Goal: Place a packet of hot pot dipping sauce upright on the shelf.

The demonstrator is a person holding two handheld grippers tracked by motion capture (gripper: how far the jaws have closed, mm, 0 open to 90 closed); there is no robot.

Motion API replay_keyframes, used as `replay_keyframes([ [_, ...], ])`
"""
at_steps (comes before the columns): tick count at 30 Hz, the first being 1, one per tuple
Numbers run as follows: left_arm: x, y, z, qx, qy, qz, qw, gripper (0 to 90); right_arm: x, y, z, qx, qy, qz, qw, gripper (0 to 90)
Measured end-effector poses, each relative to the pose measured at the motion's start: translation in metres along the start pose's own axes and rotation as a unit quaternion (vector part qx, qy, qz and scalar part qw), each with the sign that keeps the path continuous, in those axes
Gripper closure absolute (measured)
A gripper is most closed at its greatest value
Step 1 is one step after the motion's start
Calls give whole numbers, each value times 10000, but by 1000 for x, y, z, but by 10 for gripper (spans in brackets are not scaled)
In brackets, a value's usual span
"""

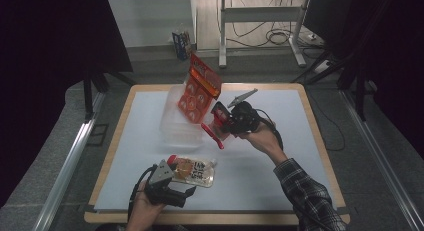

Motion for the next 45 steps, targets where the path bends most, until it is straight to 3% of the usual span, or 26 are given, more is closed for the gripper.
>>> replay_keyframes([
  [17,0,0,0,5,-1,-8,10000,0,30,22,10,-20,-566,209,9982,700],
  [45,0,-1,0,0,11,1,10000,0,72,48,29,-267,-1034,-34,9943,705],
])
Point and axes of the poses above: each handheld gripper's, and its own axes: y roughly forward along the jaws, x roughly out of its top, z roughly to its left, the point moved 9 cm from there along y, roughly forward along the jaws, and after that the axes turned 15 degrees about -x, right-handed, at the moved point
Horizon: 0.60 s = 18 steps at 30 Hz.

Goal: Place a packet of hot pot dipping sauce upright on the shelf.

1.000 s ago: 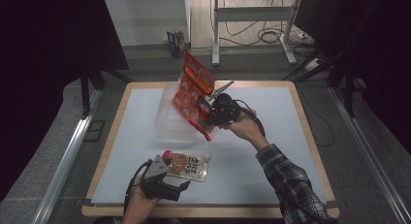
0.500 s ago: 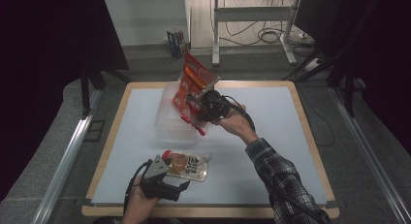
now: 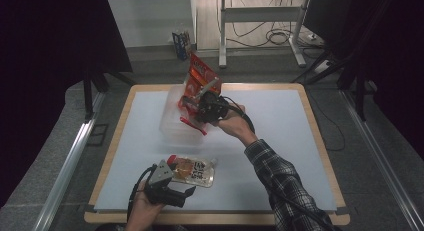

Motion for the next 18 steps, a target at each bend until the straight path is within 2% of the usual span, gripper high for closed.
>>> replay_keyframes([
  [8,0,0,0,-4,-1,1,10000,0,7,2,2,-21,-59,-71,10000,706],
  [13,0,0,0,-3,3,5,10000,0,13,-1,4,-21,0,-197,9998,707],
  [18,0,0,0,-8,8,5,10000,0,19,-3,2,-123,-52,-258,9996,708],
])
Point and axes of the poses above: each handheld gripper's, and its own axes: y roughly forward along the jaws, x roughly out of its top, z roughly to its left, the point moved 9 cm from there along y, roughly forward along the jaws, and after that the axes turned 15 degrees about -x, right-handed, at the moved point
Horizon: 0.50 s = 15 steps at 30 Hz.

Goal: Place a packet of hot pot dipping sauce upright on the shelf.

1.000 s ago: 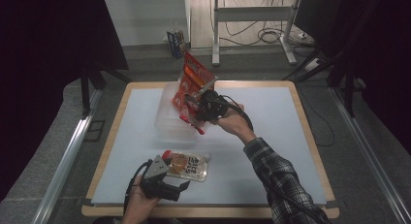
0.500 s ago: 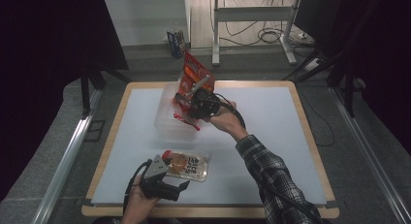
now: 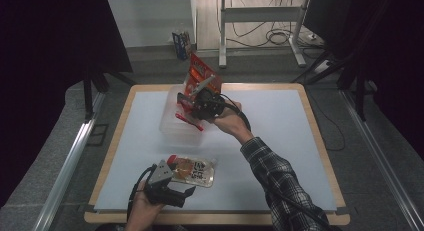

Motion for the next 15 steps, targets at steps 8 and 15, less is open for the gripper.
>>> replay_keyframes([
  [8,0,0,0,-1,-3,3,10000,0,7,1,-3,20,166,-126,9998,709],
  [15,-1,1,0,-10,20,38,10000,0,4,7,6,162,54,-92,9998,709],
])
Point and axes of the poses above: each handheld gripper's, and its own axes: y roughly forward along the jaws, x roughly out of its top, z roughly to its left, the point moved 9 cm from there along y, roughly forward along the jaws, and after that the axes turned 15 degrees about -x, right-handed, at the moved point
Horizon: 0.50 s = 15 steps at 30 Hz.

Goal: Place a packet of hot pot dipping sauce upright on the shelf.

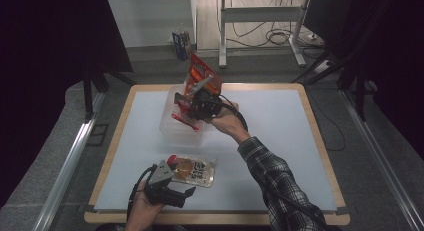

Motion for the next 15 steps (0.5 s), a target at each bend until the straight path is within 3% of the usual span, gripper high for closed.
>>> replay_keyframes([
  [15,-1,1,0,3,8,48,10000,0,-7,13,14,268,-221,114,9993,705],
])
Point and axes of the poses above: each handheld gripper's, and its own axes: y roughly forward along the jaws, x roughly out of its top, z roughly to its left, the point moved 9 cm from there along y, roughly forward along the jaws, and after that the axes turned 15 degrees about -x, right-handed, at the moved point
